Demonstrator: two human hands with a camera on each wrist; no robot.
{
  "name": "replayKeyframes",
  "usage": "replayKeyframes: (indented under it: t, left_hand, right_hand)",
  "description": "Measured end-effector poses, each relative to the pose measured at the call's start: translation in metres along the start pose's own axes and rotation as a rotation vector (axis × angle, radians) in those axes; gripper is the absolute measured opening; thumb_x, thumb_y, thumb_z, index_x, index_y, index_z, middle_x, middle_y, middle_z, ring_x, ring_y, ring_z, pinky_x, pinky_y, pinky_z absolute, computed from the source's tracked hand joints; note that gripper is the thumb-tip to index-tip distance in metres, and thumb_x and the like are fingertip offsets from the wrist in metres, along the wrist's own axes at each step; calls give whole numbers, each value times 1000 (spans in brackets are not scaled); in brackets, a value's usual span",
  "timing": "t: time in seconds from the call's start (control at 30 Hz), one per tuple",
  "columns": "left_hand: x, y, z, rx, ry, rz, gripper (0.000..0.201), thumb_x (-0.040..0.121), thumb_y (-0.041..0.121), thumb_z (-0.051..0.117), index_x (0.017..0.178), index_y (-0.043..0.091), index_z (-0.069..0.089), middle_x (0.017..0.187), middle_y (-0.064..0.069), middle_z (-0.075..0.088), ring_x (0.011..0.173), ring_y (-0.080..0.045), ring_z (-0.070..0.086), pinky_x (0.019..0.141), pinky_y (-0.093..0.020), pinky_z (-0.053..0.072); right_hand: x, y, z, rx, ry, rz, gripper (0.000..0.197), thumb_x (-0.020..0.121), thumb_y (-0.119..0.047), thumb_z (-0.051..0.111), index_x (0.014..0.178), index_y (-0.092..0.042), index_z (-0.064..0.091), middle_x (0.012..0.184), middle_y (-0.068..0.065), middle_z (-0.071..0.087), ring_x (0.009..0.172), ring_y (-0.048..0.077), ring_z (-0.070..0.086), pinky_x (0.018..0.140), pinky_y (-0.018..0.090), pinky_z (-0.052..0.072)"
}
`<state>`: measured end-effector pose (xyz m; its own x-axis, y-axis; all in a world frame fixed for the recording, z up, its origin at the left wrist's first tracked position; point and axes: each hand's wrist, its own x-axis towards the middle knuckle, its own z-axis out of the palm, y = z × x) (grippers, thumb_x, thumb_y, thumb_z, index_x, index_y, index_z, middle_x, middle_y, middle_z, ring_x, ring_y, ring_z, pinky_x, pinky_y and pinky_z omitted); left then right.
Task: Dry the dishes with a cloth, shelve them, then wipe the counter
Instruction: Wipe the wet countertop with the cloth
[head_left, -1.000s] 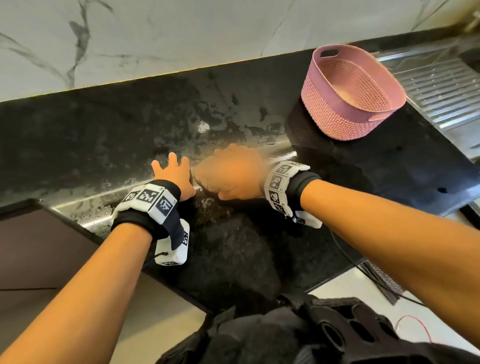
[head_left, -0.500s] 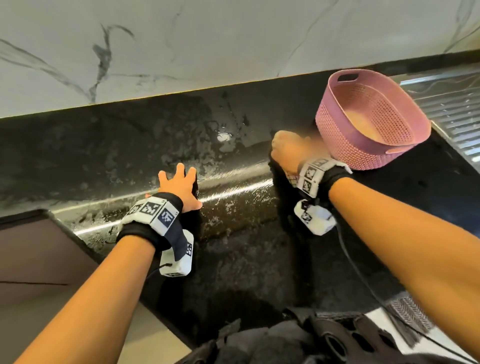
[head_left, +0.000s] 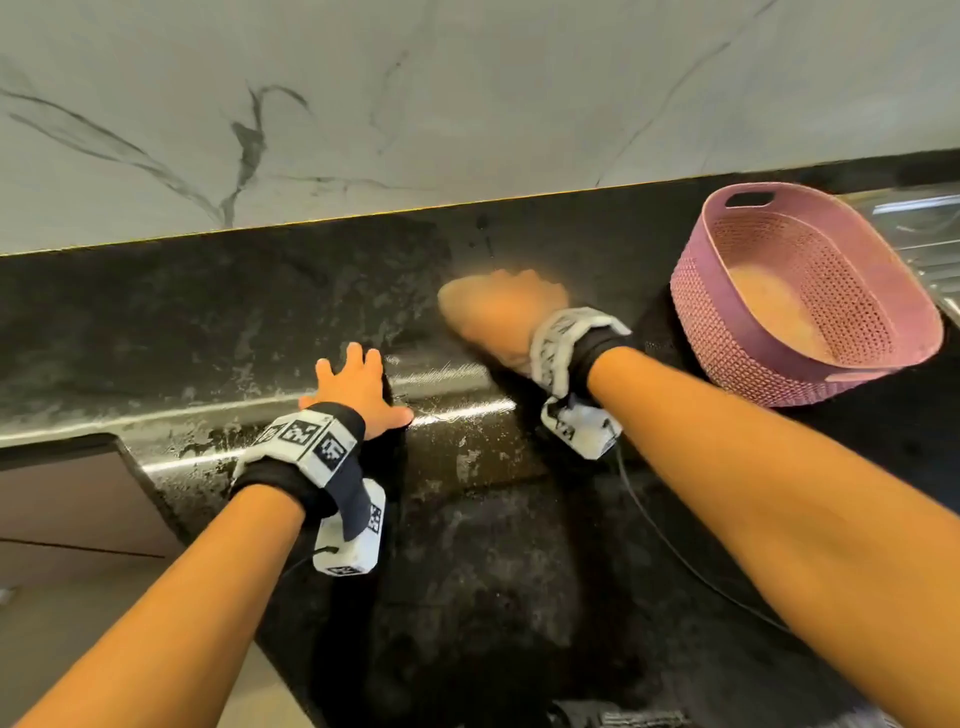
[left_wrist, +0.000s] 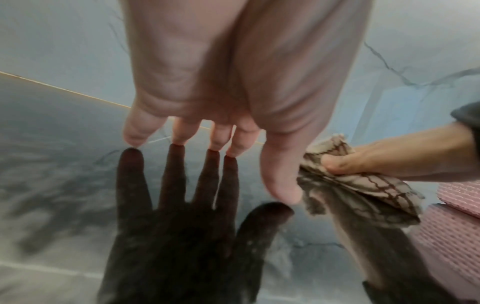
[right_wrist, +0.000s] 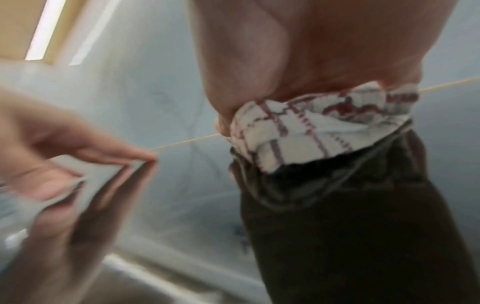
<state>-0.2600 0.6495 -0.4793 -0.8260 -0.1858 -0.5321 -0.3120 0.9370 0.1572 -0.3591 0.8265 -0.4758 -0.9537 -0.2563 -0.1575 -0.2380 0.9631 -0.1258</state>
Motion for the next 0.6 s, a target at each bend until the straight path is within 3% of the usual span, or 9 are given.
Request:
replayKeyframes:
  t: [0.07,0.13,0.2,0.23,0.3,0.37,0.47,0.53,0.6]
  left_hand:
    - [4,9,-4,-21,-4,0,87,85,45,60,150,19,8,158,-2,-5,143,-40,-4,109,-61,22]
    - [11,18,-8,-23,-7,-3,88,85,48,60,150,21,6,159,1,-7,144,-37,-7,108,-65,19]
    - [21,23,-10,-37,-9,-3,90,83,49,61,150,21,6,158,5,-10,145,-35,-9,107,-68,17]
    - [25,25,-11,-43,-12,-1,93,82,49,63,150,21,6,158,6,-11,145,-34,-10,106,-69,17]
    - [34,24,-13,-47,-20,-3,98,80,51,64,150,19,4,158,8,-13,145,-33,-12,106,-70,16]
    - [46,20,-17,-47,-19,-6,101,79,53,63,150,18,1,158,6,-14,145,-32,-13,108,-68,15]
    - [67,12,-23,-27,-6,17,109,75,60,63,150,17,-3,159,-1,-10,145,-34,-13,113,-62,12]
    - [79,12,-30,-23,-1,13,112,73,61,64,151,17,-4,159,-3,-8,144,-36,-11,114,-60,12]
    - [83,15,-36,-24,-15,-19,110,76,58,64,150,13,-3,159,-3,-10,143,-39,-12,113,-60,16]
  right_hand:
    - [14,42,-7,1,9,221,70,74,-64,41,131,-22,44,132,6,49,121,33,45,93,45,38]
    - [33,71,-8,58,-94,415,81,79,-67,37,143,-19,29,149,11,29,135,38,27,106,52,25]
    - [59,79,-4,145,-197,531,93,70,-74,32,147,-25,19,157,13,9,142,42,9,112,59,11]
    - [69,74,-3,152,-209,556,99,60,-78,31,146,-29,21,157,13,8,142,43,7,109,62,11]
    - [73,42,-10,142,-159,461,98,54,-77,35,140,-31,30,151,10,24,136,41,22,105,58,24]
    - [64,-6,-14,58,-135,173,81,67,-70,43,136,-26,34,142,7,35,129,37,33,102,50,35]
    - [58,-63,-5,-89,-199,-218,72,82,-65,41,143,-32,22,152,6,23,137,36,23,109,49,26]
    - [75,-63,-6,-128,-266,-304,68,87,-63,38,146,-37,15,157,4,11,142,36,12,114,52,18]
    - [94,-38,-17,-53,-205,-203,66,87,-59,42,143,-30,24,151,7,24,137,36,25,109,48,28]
